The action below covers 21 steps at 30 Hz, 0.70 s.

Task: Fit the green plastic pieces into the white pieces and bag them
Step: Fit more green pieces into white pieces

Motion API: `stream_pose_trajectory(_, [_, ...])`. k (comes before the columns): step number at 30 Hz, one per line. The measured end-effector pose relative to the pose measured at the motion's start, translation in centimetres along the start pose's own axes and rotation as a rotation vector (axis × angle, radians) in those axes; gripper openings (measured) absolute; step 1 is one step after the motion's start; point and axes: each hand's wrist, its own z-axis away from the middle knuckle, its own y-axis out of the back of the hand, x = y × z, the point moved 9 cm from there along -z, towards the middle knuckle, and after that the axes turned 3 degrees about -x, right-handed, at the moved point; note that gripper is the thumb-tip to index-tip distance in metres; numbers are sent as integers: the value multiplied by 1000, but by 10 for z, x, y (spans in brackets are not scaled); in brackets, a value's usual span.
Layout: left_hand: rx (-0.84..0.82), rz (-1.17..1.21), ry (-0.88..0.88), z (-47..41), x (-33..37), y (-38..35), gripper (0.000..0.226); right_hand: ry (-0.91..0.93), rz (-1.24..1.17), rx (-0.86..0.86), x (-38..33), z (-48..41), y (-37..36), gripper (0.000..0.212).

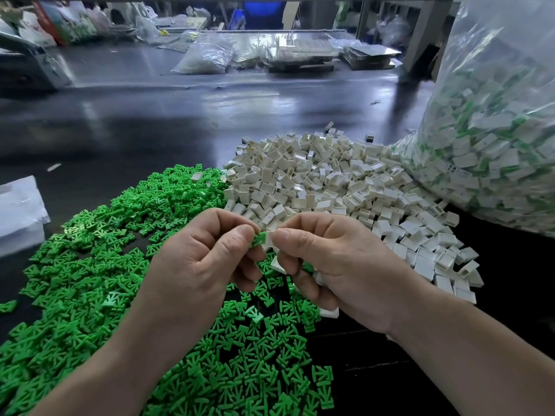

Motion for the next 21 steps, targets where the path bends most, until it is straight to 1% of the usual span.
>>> stream_pose_trajectory(3, [18, 53, -1, 0, 1, 2, 15, 2, 18, 19, 1, -1, 2, 15])
stream_pose_trajectory(6, [4, 70, 9, 1, 1, 0, 16, -4, 8, -11, 3, -1, -1, 16])
stream_pose_trajectory(11, [-8, 172, 51, 0, -2, -2, 20, 14, -1, -36, 0, 0, -3, 18])
stream_pose_trajectory(14, [17, 163, 36, 0, -1, -1, 18, 46, -7, -52, -4, 1, -6, 23])
stream_pose_trajectory(16, [21, 148, 18, 1, 1, 0, 17, 63, 1, -48, -7, 2, -7, 22])
stream_pose_trajectory(19, [-3, 122, 6, 3, 1, -3, 23, 77, 31, -39, -8, 2, -7, 24])
stream_pose_trajectory(21, [-24, 155, 30, 2, 0, -5, 22, 70, 32, -42, -8, 2, -6, 25])
